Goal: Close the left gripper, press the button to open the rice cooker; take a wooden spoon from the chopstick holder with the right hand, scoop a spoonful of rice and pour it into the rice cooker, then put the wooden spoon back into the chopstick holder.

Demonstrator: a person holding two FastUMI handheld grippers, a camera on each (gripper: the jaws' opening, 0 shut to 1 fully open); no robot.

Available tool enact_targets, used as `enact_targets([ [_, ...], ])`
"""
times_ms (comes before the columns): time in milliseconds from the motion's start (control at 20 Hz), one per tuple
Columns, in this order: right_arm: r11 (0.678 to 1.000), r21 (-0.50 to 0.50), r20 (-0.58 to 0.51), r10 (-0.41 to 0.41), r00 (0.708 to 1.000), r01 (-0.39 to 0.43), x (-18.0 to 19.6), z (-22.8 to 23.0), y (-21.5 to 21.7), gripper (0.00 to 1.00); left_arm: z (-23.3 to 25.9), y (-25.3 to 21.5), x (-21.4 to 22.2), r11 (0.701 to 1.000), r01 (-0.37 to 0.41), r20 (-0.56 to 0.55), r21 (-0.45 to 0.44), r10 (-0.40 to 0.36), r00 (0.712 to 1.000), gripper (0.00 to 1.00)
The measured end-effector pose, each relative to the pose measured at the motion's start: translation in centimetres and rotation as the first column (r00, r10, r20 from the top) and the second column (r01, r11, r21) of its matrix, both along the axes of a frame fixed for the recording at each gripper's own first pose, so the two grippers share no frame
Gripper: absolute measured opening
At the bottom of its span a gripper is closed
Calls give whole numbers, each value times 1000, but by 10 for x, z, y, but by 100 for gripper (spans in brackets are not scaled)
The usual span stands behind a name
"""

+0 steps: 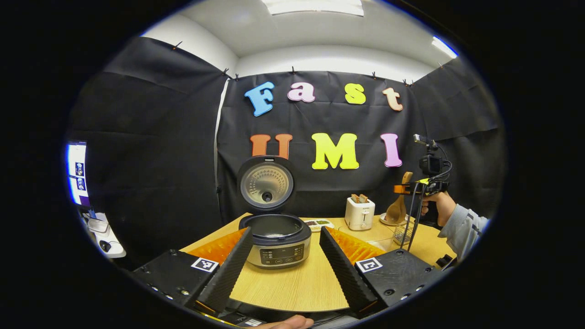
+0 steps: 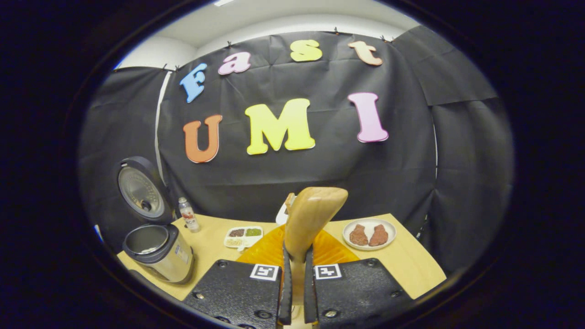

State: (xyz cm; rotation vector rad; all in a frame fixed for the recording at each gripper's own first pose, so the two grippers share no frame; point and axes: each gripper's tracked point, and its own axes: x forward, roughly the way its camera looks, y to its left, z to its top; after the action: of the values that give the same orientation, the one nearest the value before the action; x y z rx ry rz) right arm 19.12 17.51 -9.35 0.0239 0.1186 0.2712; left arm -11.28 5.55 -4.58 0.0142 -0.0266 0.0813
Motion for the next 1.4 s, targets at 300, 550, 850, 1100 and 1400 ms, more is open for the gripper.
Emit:
enact_targets([
  [300, 995, -88, -23, 44, 999, -46, 5, -46, 56, 16, -7, 12, -2, 1000, 2, -14, -23, -2, 1000, 94],
  [550, 981, -192, -40, 15, 999, -22, 19, -101, 70, 16, -17, 10, 6, 1000, 9, -41, -15, -10, 999, 94],
  [850, 973, -223, -47, -66, 997, 54, 42, -126, 59, 16, -25, 8, 17, 1000, 19, -56, -19, -20, 998, 94],
  [1100, 961, -258, -21, -112, 994, 102, 55, -135, 59, 15, -28, 16, 24, 1000, 8, -68, -1, -8, 998, 94],
  [1400, 981, -187, -46, -56, 997, 47, 45, -142, 92, 16, -39, 21, 33, 1000, 6, -87, -7, -6, 996, 94],
])
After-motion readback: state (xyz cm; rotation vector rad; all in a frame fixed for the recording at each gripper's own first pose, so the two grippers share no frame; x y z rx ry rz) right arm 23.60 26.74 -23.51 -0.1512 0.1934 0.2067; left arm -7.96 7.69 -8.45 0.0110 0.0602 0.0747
